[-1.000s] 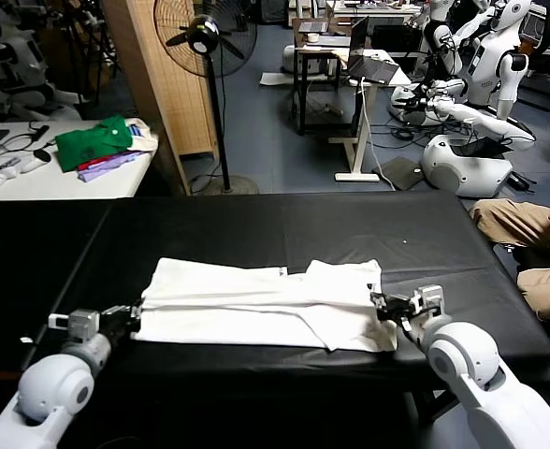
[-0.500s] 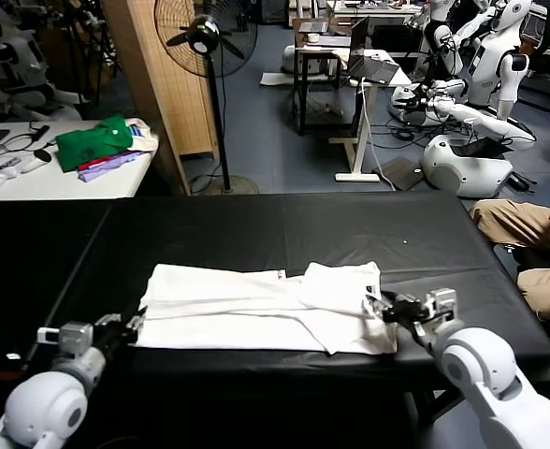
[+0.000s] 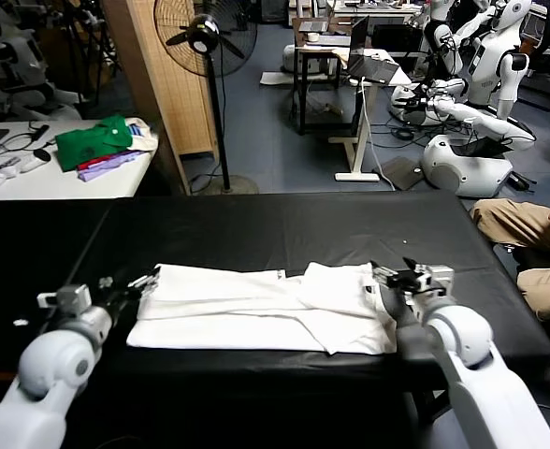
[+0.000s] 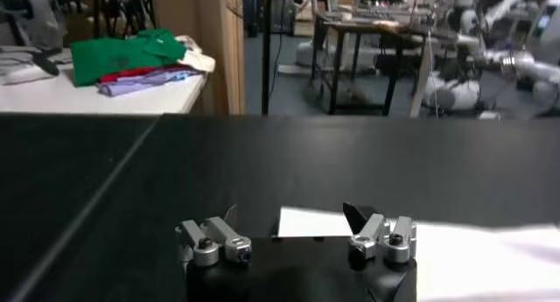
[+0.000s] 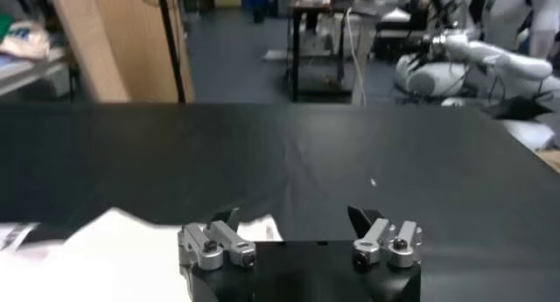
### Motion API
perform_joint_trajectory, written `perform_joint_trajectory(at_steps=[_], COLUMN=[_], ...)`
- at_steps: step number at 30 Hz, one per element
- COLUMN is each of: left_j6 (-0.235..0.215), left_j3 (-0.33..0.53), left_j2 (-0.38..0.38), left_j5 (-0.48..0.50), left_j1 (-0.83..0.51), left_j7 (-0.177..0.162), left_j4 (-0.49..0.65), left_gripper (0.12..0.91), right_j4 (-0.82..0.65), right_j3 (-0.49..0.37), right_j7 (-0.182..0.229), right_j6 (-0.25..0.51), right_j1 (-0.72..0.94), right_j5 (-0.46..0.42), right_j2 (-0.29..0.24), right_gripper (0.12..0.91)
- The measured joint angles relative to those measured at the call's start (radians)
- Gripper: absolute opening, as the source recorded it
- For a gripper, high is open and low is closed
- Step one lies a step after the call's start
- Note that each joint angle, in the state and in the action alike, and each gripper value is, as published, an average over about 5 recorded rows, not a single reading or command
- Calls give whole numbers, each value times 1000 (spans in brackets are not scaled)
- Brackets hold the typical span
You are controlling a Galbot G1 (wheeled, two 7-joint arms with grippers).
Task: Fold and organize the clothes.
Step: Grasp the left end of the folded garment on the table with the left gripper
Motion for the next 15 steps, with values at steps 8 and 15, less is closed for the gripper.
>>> perform_joint_trajectory(at_steps=[8,15], left_j6=[7,1], left_j3=[54,85], left_j2=[-5,-12], left_j5=[-14,33], left_j1=[-78,-108], left_j7=[36,58], left_j4=[118,173], left_gripper=[798,646], right_j4=[-48,-39], right_j3=[-20,-19], right_j7=[2,8], right_j6=[8,9], right_j1=[16,1], right_j5=[-16,-22], right_j2=[46,62], right_gripper=[741,618])
